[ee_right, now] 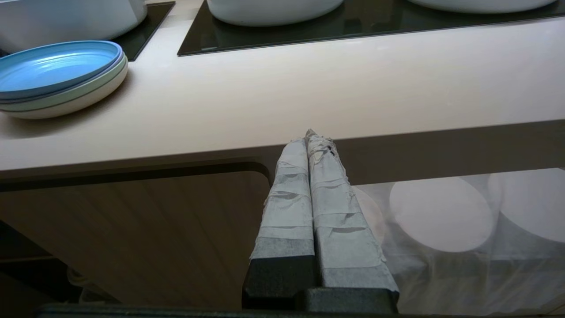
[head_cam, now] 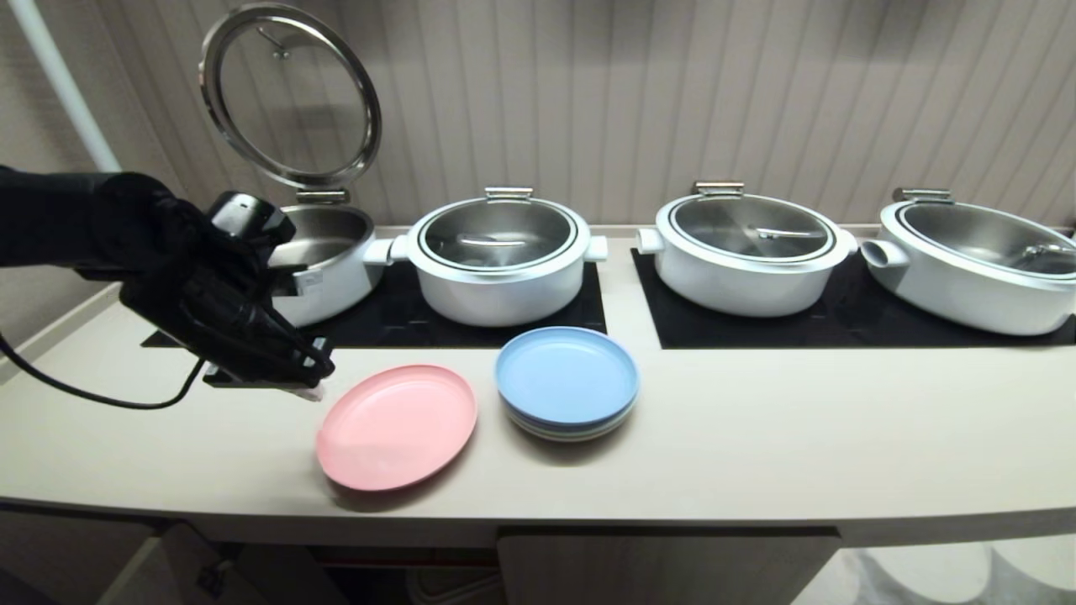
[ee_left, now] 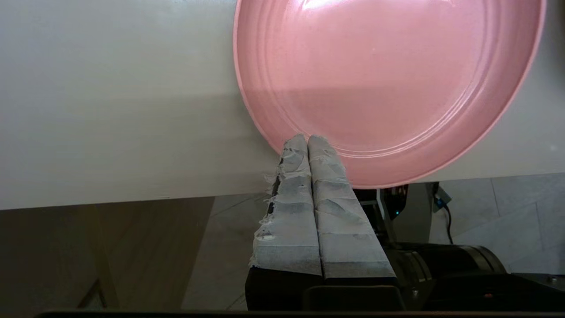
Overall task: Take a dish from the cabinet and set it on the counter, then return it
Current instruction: Pick up the plate from the table
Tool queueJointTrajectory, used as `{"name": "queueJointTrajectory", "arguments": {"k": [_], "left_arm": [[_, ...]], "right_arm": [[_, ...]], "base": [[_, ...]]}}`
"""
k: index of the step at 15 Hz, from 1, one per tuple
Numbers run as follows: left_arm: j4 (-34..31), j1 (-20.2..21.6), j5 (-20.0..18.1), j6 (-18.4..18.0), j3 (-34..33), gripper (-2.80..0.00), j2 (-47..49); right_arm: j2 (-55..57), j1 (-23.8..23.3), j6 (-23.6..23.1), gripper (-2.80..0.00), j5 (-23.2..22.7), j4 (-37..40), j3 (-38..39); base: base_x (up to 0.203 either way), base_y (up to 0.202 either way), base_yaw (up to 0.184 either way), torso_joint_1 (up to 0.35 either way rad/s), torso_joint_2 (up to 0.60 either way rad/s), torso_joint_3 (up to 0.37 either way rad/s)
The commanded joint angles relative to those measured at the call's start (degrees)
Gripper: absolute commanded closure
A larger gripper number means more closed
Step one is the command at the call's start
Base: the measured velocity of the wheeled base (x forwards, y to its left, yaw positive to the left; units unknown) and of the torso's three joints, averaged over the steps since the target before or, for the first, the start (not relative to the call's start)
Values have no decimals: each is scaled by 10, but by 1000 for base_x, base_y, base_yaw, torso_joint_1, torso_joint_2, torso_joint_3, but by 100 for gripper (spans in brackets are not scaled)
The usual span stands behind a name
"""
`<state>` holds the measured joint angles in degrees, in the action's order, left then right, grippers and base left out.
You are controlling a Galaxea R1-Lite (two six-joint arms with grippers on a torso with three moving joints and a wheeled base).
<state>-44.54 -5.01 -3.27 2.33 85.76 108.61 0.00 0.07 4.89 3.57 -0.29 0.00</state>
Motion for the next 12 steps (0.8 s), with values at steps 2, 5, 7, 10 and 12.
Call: {"name": "queueJointTrajectory", "arguments": {"k": [2, 5, 7, 10, 12], "left_arm": [[-3, 1, 1, 25, 16, 0, 45], [-1, -2, -1, 41, 26, -280, 54], [1, -3, -4, 41, 26, -280, 57], [2, -2, -11, 40, 24, -280, 60], [5, -2, -11, 40, 25, -280, 67]], "right_arm": [[0, 0, 0, 0, 0, -1, 0], [0, 0, 0, 0, 0, 0, 0], [0, 0, 0, 0, 0, -1, 0], [0, 0, 0, 0, 0, 0, 0], [0, 0, 0, 0, 0, -1, 0]], "base": [[0, 0, 0, 0, 0, 0], [0, 0, 0, 0, 0, 0], [0, 0, 0, 0, 0, 0], [0, 0, 0, 0, 0, 0], [0, 0, 0, 0, 0, 0]]}}
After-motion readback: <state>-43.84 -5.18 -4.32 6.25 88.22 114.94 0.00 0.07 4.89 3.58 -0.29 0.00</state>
